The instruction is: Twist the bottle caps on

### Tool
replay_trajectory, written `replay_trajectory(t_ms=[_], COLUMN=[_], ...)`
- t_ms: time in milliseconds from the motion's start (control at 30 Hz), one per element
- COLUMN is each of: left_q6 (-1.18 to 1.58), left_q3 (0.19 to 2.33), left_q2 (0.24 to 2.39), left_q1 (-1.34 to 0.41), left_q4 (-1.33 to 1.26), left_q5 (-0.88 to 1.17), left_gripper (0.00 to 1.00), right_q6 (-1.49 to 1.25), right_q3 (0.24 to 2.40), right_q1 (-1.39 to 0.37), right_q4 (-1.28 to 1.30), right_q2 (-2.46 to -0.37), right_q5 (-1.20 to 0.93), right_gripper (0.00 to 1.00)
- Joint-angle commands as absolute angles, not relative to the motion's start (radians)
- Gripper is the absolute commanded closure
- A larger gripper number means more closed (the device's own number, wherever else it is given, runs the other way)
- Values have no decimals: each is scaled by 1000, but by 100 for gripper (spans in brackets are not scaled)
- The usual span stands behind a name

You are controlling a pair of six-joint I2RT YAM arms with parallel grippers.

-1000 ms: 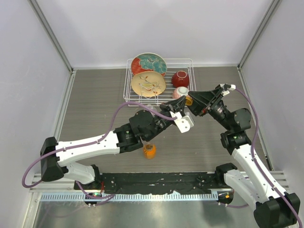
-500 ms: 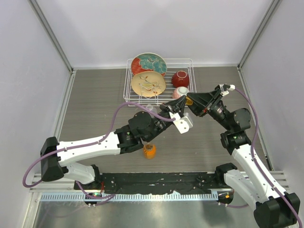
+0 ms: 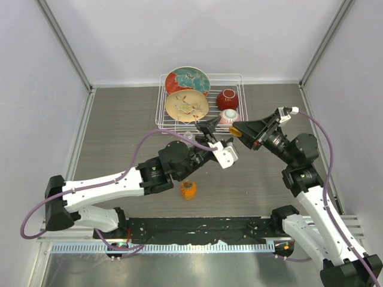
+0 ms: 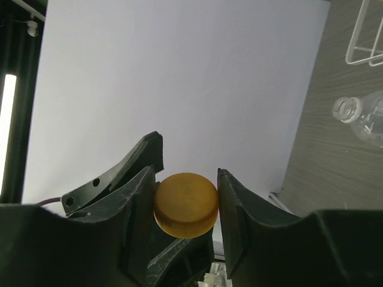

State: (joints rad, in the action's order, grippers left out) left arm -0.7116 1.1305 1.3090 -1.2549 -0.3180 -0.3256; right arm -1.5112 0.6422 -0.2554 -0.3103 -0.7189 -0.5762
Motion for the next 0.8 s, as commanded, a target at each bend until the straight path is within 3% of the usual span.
replay_trajectory(t_ms=[0,67,100,200,400,767], left_q6=[-569,-514,-462,-343,-160,-20], left_q3=[1141,1137,1135,1111,1030,718], left_q2=[1169,1131,1115,1042,899,753], left_q1=[-1243,-1224,-1217,-1187,-1134,-1132], left_q4=[-162,-117,-57,53,443,364], left_q5=[-356,-360,-356,-344,-20,75], left_gripper=[16,2,0,0,0,0], right_q6=[-1235,-1203,-1183,-1141,-1043,-999], right_q3=[778,796,802,842,936,972], right_q1=[-261,-261,-261,-259,-261,-261], right_q4=[5,57,70,112,183,209], right_q2=[-709,-713,-722,-753,-790,-762], right_q5=[-511,-479,-473,-446,-408,-394], right_gripper=[83,84,84,84,84,84])
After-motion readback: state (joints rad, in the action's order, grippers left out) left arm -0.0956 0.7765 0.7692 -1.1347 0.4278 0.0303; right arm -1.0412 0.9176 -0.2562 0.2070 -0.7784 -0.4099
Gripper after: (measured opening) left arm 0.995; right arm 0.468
